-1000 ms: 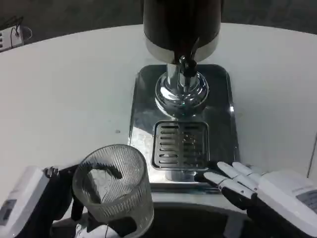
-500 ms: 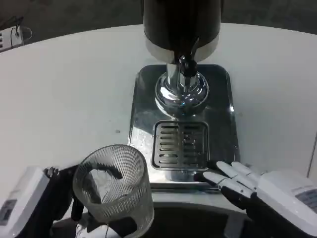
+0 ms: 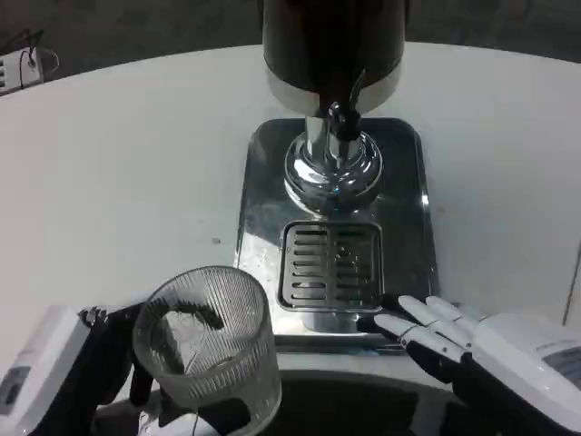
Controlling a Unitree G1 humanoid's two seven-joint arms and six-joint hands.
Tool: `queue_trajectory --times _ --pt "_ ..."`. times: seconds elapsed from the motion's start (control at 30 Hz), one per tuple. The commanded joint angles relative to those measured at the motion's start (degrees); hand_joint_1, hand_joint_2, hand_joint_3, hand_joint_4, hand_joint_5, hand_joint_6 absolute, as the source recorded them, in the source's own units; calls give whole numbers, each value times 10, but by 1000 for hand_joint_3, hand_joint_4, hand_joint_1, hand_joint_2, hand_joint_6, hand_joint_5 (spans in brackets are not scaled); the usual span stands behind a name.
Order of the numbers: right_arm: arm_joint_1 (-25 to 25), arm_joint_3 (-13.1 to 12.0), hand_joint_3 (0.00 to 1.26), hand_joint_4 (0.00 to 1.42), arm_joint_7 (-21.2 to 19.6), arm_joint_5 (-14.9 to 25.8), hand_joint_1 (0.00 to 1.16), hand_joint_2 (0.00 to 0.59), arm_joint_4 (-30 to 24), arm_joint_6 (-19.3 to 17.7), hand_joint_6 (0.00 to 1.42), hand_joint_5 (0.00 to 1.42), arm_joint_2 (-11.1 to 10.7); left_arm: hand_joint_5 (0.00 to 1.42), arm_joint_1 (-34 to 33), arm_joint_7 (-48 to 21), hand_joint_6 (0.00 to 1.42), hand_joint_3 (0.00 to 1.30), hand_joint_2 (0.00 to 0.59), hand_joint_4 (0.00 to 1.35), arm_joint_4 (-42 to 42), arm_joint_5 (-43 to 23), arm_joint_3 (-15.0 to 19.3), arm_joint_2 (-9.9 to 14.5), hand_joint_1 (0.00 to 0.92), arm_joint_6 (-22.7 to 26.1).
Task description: Grasp the cup under the faucet to collect the drink, then remove the cup.
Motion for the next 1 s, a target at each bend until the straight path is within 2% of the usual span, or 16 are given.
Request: queue_trajectory --times 0.03,0.37,1.0 --pt "5 -2 115 0 2 4 417 490 -2 2 33 0 3 1196 -5 3 1424 985 68 1043 1 2 0 -2 346 -5" --pt "9 -12 115 0 3 5 417 490 -10 8 33 0 5 1196 -79 22 1424 985 68 1043 60 48 -29 -23 346 16" --pt "53 -87 115 0 -4 50 417 490 -14 -14 33 0 4 1196 -287 95 1424 985 68 1043 240 140 -100 -24 346 74"
